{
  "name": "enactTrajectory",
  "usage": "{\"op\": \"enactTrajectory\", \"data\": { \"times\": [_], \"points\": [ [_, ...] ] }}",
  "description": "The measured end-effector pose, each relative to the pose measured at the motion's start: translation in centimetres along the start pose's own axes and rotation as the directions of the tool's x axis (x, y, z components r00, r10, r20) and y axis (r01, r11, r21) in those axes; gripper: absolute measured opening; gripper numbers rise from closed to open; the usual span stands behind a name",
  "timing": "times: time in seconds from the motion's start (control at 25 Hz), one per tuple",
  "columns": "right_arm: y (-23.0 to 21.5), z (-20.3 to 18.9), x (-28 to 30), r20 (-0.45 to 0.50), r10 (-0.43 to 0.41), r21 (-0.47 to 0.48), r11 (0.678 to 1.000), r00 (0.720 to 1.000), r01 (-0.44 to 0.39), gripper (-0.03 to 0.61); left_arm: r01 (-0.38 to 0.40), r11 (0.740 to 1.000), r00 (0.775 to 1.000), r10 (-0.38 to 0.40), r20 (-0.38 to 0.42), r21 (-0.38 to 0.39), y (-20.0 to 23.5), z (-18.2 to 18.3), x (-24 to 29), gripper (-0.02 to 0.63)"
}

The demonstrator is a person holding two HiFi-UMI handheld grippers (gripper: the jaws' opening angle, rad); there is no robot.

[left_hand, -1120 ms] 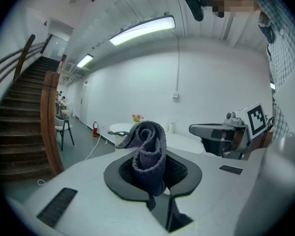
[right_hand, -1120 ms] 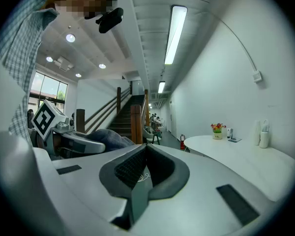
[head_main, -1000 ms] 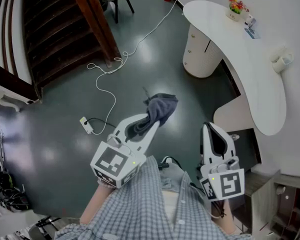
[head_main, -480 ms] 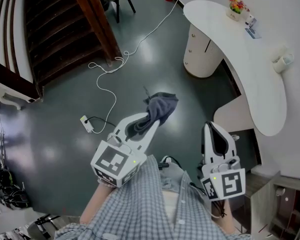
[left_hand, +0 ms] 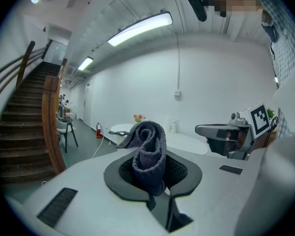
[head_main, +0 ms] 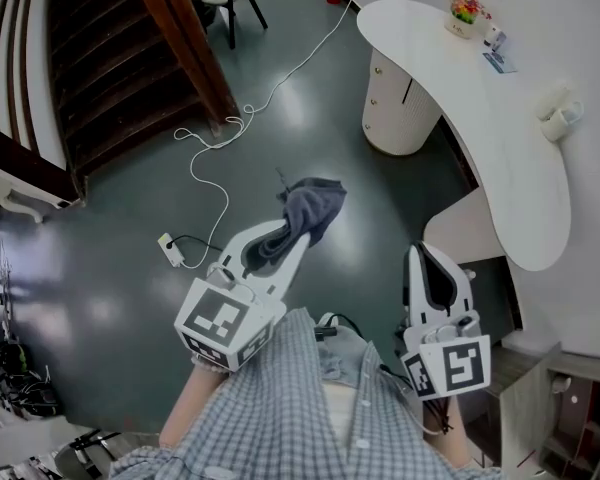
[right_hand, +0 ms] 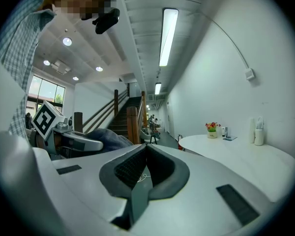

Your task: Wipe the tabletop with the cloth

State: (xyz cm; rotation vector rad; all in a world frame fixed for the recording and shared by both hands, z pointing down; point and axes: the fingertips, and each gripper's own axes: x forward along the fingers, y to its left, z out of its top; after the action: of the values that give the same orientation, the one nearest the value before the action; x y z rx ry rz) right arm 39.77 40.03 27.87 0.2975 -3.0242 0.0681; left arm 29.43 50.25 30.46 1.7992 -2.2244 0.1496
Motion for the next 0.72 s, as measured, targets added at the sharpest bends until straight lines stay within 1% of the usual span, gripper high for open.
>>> {"op": "enactTrajectory", "data": {
  "times": [0.36, 0.56, 0.72],
  "points": [
    [-1.6, -0.6, 0.0, -0.011, 0.006, 0.005, 1.000, 1.000, -0.006, 0.009, -0.003, 1.000, 1.000, 0.003, -0.007, -0.003, -0.7, -0.2, 1.6, 0.057],
    [-2.3, -1.0, 1.7, -0.016, 0.001, 0.009, 1.000, 1.000, -0.001, 0.009, -0.002, 1.000, 1.000, 0.002, -0.012, 0.012, 0.6, 0.1, 3.1, 0.057],
    [-3.0, -1.0, 4.3, -0.014, -0.007, 0.013, 1.000, 1.000, 0.007, 0.009, 0.020, 0.999, 1.000, -0.020, -0.012, 0.034, 2.5, 0.5, 5.1, 0.057]
  ]
}}
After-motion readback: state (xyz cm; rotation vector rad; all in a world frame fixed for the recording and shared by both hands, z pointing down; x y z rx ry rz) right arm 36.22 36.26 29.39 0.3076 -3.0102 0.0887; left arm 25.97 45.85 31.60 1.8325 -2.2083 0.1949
